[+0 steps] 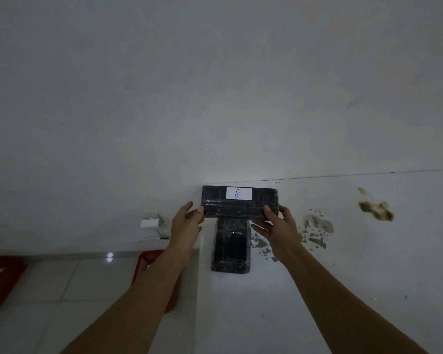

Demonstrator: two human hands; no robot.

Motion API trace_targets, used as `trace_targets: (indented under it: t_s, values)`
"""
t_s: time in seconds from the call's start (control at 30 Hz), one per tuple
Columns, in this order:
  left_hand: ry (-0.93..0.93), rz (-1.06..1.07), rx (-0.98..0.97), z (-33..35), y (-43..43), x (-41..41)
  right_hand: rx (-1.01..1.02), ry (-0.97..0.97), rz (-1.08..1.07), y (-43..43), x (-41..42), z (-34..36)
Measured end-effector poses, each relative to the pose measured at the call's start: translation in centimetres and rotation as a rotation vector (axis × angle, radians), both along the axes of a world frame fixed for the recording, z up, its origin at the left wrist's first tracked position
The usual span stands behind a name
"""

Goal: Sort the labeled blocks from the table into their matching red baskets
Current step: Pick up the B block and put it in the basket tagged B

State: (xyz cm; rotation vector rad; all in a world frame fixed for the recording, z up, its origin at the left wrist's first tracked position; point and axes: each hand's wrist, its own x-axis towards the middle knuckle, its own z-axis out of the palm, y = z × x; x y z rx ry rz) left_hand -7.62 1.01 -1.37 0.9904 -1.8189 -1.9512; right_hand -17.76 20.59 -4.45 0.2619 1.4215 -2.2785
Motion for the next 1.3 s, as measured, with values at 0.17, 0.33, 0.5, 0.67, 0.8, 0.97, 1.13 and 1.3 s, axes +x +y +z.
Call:
trace_targets:
  t_s: [0.17, 0.33, 0.5, 0.67, 0.8, 0.97, 1.13, 1.3]
  values:
    - [-0.103, 0.01, -0.062, -1.7, -3.0, 4.8, -0.009, -0.05, 0.043, -3.0, 3.0, -0.4]
    - [-0.143, 0.073, -0.039, -2.7, -6.0, 9.5, 0.002, -0.07, 0.072, -6.2, 7.0, -0.8]
    - [-0.121, 0.076, -0.052, -3.1, -9.4, 13.8, 0.022, -0.056, 0.047, -9.1, 11.7, -0.8]
    - [-0.118, 0.006, -0.063, -3.4, -12.9, 18.6, 0.015, -0.048, -0.004, -11.9, 17.7, -0.6]
    - [-0.138, -0.069, -0.048, -3.8, -15.8, 23.3, 0.008, -0.044, -0.059, -14.4, 23.1, -0.7]
    - [-0.18, -0.116, -0.073, -4.3, -19.1, 29.2, 0.016, -0.074, -0.098, -17.5, 29.7, -2.2]
    - [-0.22, -0.136, -0.105, -5.1, -22.4, 31.7, 0.048, -0.14, -0.127, -21.2, 33.5, -4.0]
    - [-0.245, -0.14, -0.124, -7.0, -26.1, 31.6, 0.077, -0.141, -0.118, -24.6, 33.5, -5.6]
